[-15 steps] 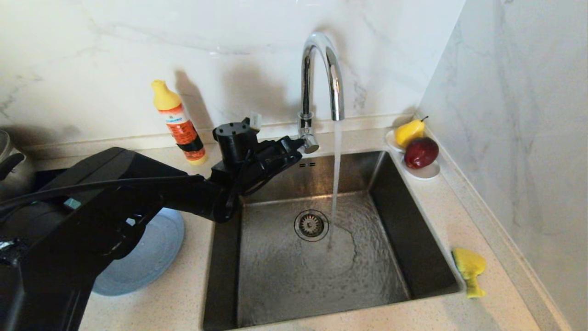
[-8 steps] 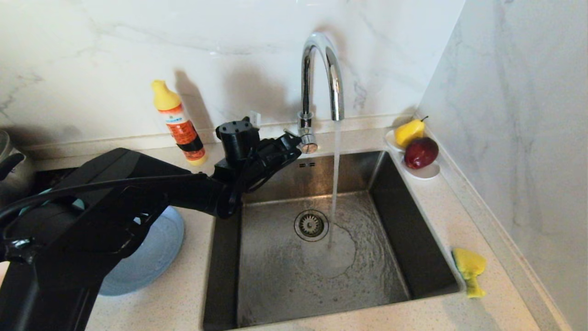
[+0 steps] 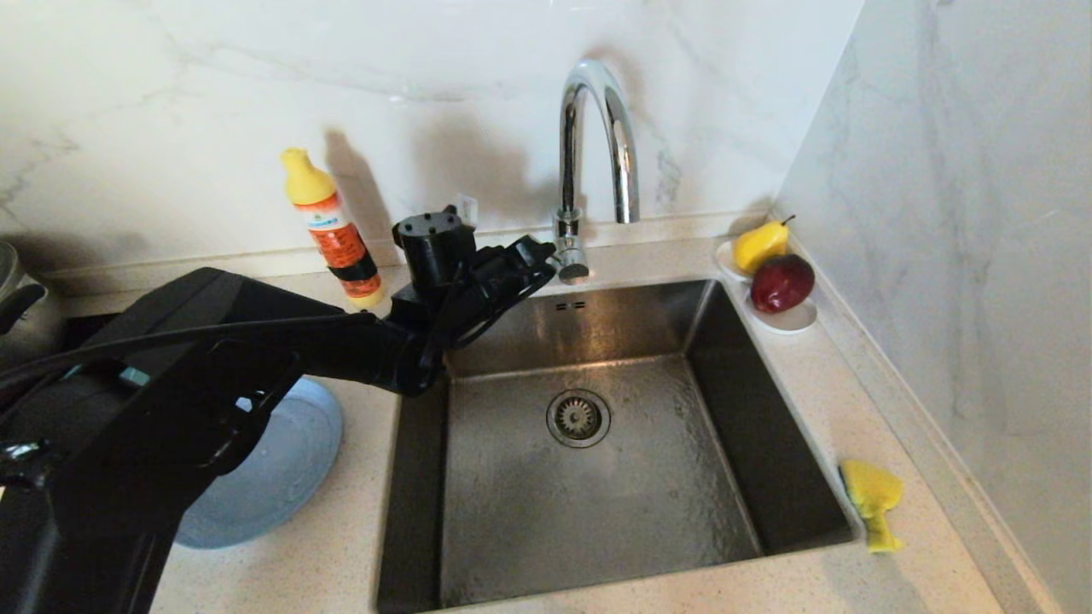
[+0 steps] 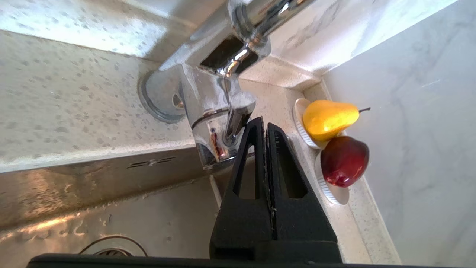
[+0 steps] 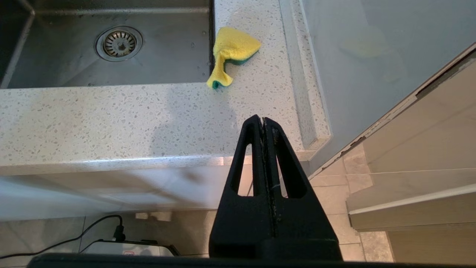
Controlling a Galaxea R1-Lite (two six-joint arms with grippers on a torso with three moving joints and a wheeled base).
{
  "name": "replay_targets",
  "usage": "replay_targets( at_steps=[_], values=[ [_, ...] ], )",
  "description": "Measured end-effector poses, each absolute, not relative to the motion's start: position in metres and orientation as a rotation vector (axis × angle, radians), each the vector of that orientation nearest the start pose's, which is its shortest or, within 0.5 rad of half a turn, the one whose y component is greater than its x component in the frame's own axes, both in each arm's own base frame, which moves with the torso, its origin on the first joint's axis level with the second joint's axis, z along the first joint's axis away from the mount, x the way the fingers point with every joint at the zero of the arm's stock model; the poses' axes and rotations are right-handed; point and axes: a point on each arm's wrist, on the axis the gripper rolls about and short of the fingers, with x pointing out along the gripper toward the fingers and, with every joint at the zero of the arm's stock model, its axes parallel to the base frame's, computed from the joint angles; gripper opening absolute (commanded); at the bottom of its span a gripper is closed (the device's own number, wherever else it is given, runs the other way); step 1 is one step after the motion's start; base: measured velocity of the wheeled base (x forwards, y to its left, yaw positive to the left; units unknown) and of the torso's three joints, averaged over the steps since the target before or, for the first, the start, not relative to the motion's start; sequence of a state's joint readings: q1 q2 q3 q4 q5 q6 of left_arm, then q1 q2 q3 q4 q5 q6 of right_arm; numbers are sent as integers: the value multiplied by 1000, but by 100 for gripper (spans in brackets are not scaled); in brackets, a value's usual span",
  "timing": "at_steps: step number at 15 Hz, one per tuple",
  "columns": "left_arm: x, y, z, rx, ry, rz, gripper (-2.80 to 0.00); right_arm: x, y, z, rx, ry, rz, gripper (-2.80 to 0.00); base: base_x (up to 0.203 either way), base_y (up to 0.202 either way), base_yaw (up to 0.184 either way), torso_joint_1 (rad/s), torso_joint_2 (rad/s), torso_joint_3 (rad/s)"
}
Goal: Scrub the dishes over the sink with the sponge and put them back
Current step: Turn off the faucet, then place the bowl on the plate
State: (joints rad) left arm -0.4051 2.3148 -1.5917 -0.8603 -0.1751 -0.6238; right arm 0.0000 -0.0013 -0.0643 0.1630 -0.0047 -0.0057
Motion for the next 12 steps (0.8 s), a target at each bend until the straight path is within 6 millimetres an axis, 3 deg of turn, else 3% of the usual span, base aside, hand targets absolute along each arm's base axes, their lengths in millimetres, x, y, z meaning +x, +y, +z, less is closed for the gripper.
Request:
replay_targets(
  at_steps=[3, 8, 10, 12],
  values=[
    [422, -188, 195, -623, 49, -608, -280, -29, 0, 76, -6, 97, -4, -280, 0, 0, 0, 0, 0, 0],
    [340, -152, 264, -532, -18, -562, -280, -29, 0, 76, -6, 98, -4, -280, 0, 0, 0, 0, 0, 0],
    [300, -131, 289, -428, -64, -438, -280, -29, 0, 76, -6, 98, -4, -280, 0, 0, 0, 0, 0, 0],
    [261, -106, 310, -326, -89, -193, -280, -29, 0, 76, -6, 97, -4, -280, 0, 0, 0, 0, 0, 0]
  ],
)
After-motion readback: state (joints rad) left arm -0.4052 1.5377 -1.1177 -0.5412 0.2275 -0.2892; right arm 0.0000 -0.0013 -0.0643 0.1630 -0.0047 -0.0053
